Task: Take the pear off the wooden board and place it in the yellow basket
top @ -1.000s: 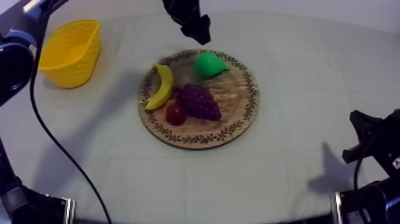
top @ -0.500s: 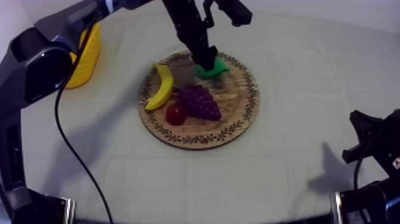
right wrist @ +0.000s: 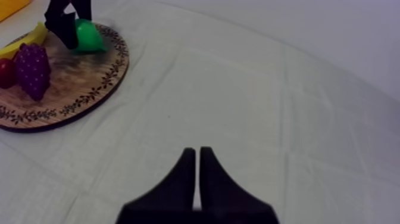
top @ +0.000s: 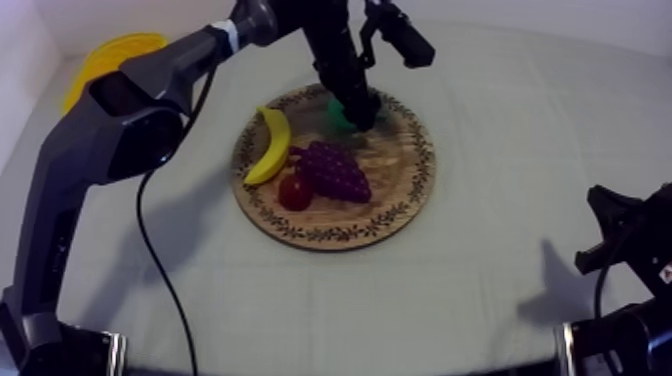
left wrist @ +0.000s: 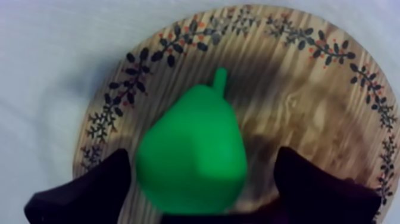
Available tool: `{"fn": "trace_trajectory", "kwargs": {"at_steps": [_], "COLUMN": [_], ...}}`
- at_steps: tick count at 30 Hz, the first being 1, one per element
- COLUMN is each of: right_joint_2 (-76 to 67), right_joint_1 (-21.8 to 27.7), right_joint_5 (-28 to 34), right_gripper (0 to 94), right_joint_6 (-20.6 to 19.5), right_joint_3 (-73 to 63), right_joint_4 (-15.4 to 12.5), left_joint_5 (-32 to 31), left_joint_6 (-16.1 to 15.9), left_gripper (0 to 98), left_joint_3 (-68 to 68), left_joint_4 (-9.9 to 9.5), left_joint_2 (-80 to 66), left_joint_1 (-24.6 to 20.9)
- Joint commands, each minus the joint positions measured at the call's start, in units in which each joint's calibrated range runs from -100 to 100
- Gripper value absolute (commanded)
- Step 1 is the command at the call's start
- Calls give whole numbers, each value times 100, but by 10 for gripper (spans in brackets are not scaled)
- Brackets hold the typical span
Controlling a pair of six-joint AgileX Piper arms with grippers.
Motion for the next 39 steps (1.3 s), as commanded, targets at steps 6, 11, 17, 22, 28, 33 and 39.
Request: {"fn": "trace_trajectory", "kwargs": {"at_steps": [6, 11, 17, 22, 28, 33, 39], "right_joint_2": [-4, -4, -4, -4, -4, -4, -4], "right_joint_1": [-3, -3, -3, -3, -3, -3, -3], "right_joint_5": [1, 1, 1, 1, 1, 1, 1], "right_gripper": [4, 4, 4, 4, 4, 4, 4], "right_joint_6": [2, 2, 2, 2, 2, 2, 2], "right_joint_3": [0, 0, 0, 0, 0, 0, 0], "right_joint_4": [-1, -1, -1, -1, -1, -1, -1], "left_joint_5": [7, 8, -36, -91, -134, -281, -360], "left_joint_6": [67, 99, 100, 101, 98, 99, 186], "left_gripper": [835, 734, 616, 560, 554, 551, 549], "left_joint_3": [-146, -248, -316, -279, 120, 785, 1596], "left_joint_4": [-53, -57, -32, -3, 31, 33, -88], "left_joint_2": [231, 320, 320, 264, -112, -963, -2208], "left_joint_1": [-24, -44, -32, -5, 64, 148, 308]}}
